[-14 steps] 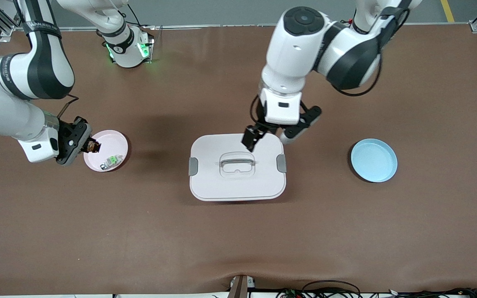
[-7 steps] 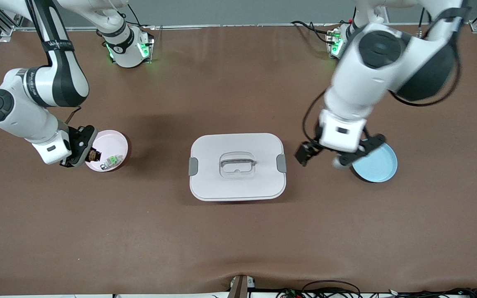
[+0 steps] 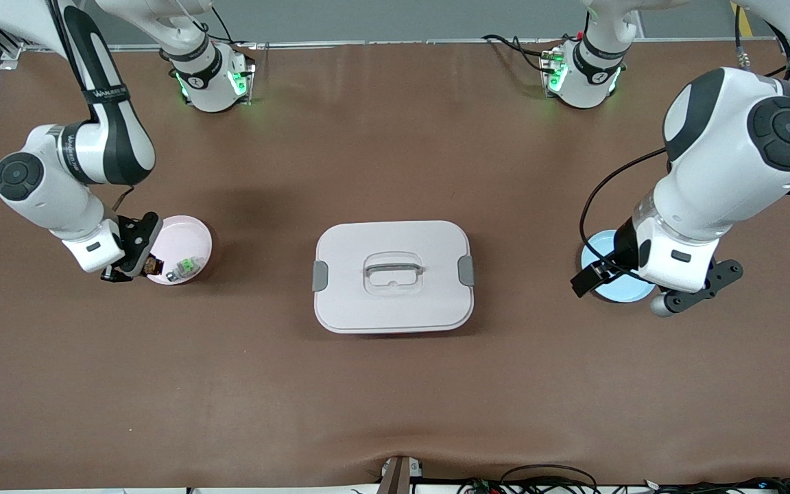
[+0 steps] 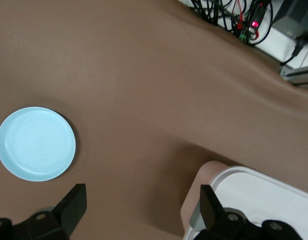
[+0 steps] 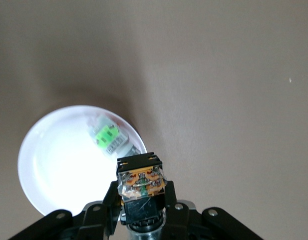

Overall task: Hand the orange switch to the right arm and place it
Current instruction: 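Move the switch over the white plate while the left gripper retracts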

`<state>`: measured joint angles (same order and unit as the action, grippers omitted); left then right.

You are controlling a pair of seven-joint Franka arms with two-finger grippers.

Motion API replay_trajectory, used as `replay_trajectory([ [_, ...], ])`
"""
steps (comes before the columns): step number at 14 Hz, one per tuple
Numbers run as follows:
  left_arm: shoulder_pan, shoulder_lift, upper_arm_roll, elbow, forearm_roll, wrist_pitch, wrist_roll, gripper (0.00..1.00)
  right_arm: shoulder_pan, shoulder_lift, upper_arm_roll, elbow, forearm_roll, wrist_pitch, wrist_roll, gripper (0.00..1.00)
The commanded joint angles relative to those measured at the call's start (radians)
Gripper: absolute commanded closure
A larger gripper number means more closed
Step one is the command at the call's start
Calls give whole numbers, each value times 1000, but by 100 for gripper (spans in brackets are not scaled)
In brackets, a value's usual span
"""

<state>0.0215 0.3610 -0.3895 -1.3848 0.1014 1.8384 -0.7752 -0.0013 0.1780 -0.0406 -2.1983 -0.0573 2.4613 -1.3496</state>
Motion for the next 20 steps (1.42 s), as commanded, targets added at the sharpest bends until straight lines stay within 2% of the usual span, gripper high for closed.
replay_trajectory([
  [1,15,-17,0,-10,21,-39,130,0,-46,-11,13,-69,-21,74,-55,100],
  [4,31,-17,1,-11,21,-65,233,0,-66,-12,13,-126,-21,140,-82,100],
  [12,101,-74,0,-34,23,-125,329,0,-66,9,11,-276,-24,352,-82,100],
  [16,228,-170,-11,-121,-3,-126,525,0,-66,29,10,-296,-29,395,-83,100],
  [20,285,-227,-11,-187,-16,-122,577,0,-69,28,5,-314,-48,412,-82,100],
])
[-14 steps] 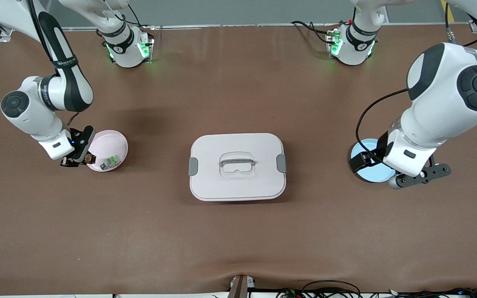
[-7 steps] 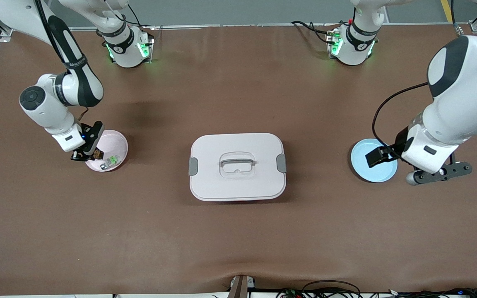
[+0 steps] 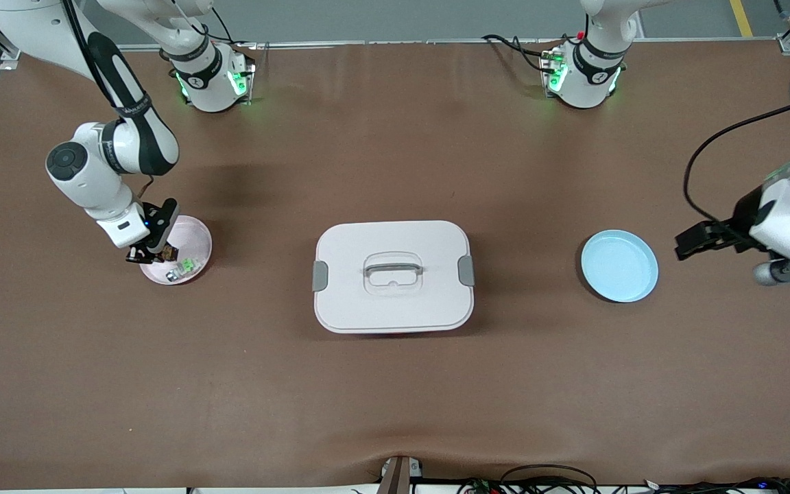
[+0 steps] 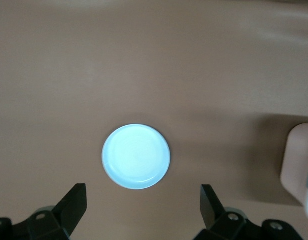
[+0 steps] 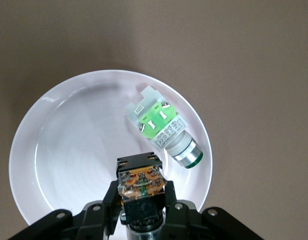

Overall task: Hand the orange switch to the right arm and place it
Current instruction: 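Move the switch over the white plate while the left gripper retracts, then lower the switch into the white plate and open the right gripper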

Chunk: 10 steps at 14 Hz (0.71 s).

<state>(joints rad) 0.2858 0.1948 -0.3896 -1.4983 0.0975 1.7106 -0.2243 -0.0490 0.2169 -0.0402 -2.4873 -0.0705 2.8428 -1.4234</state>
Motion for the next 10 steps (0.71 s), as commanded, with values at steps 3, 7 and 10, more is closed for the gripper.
replay_trajectory([
  [3,53,-78,-11,-89,-16,6,82,0,-25,-7,5,-42,-40,55,-6,100],
  [7,79,-100,-11,-112,-16,6,95,0,-26,38,5,-59,-40,135,-6,100],
  [10,98,-107,-9,-112,-18,4,95,0,-26,59,5,-62,-40,145,-6,100],
])
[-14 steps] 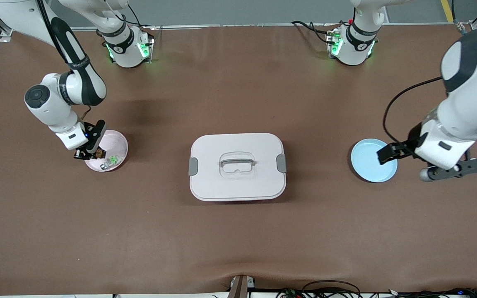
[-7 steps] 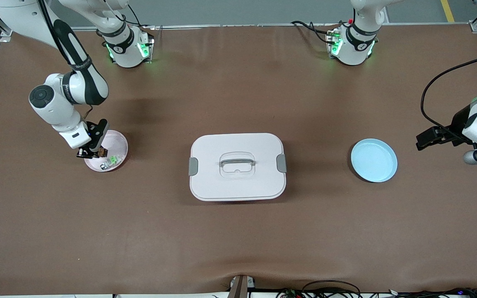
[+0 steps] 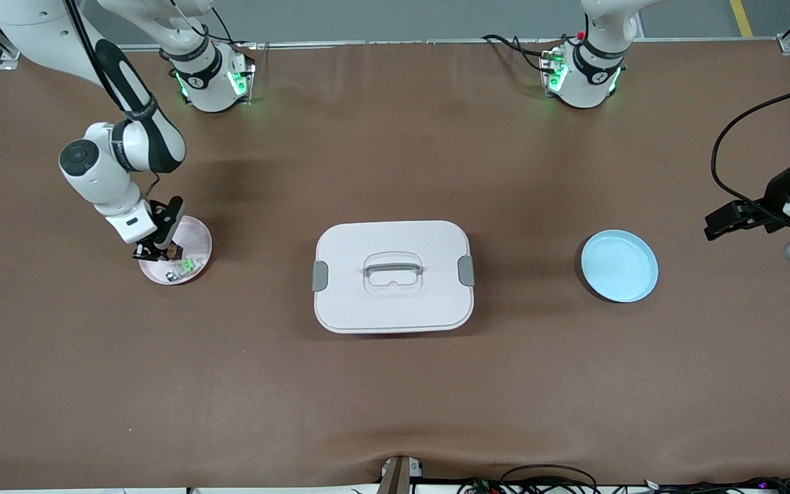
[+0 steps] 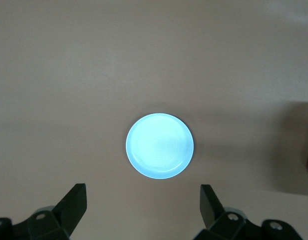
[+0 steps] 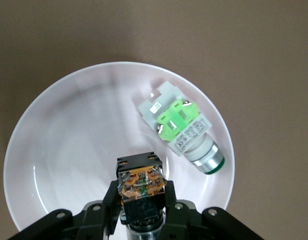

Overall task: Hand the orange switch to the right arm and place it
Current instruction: 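Lower the switch into the white plate and open the right gripper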

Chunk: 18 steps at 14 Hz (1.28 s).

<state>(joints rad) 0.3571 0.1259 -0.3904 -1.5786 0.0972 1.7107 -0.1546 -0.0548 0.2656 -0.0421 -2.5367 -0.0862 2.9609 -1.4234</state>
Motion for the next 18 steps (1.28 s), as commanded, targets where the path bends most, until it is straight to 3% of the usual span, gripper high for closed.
replay_trajectory([
  [1,26,-38,-8,-31,-17,4,26,0,-20,12,7,-11,-24,27,-5,100],
  [6,23,-37,-4,-28,-17,7,26,0,-37,12,7,-11,-23,26,9,100],
  [7,8,-37,2,-28,-17,7,26,0,-46,14,7,-8,-23,26,9,1],
  [11,-117,-40,117,-28,-17,4,23,0,-50,11,8,-5,-21,23,11,0],
  [15,-329,-51,330,-29,-17,3,20,0,-39,3,10,-4,-21,12,60,0],
  [18,-354,-54,347,-29,-19,1,20,0,-27,-8,13,18,-21,-45,93,0],
])
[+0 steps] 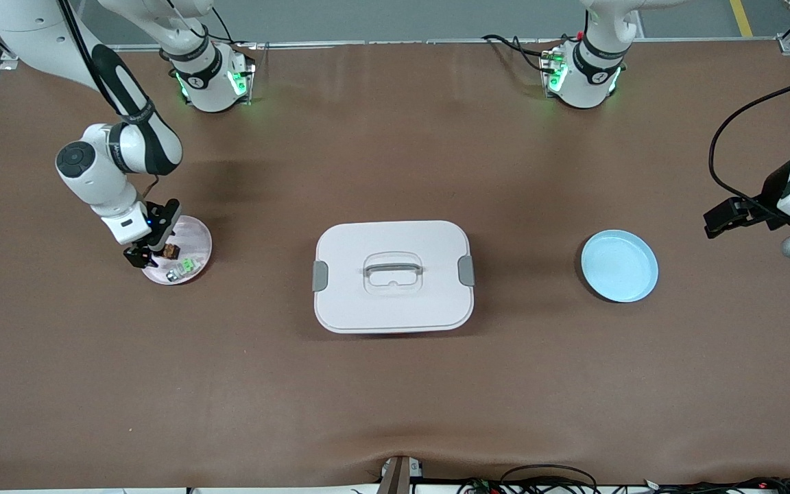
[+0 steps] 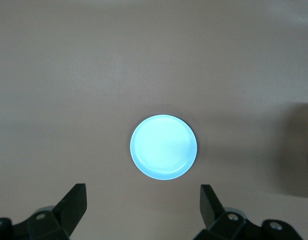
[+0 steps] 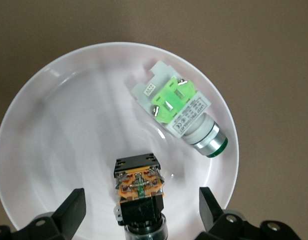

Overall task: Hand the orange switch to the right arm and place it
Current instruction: 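Lower the switch into the white plate and open the right gripper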

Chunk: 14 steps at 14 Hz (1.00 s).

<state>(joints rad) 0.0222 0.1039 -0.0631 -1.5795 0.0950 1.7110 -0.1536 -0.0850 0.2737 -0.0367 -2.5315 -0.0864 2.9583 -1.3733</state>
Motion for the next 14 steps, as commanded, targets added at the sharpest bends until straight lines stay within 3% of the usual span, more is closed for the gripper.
replay_trajectory([
  [1,-25,-33,28,-30,-17,1,19,0,10,-27,8,22,-21,-74,56,0],
  [6,-39,-56,37,-31,-18,-11,17,0,22,-126,8,71,-21,-283,132,0],
  [10,-39,-140,37,-103,-41,-27,28,0,41,-188,11,94,-21,-392,240,0],
  [14,-36,-179,28,-99,-61,-73,29,0,41,-241,11,132,-21,-499,352,0],
])
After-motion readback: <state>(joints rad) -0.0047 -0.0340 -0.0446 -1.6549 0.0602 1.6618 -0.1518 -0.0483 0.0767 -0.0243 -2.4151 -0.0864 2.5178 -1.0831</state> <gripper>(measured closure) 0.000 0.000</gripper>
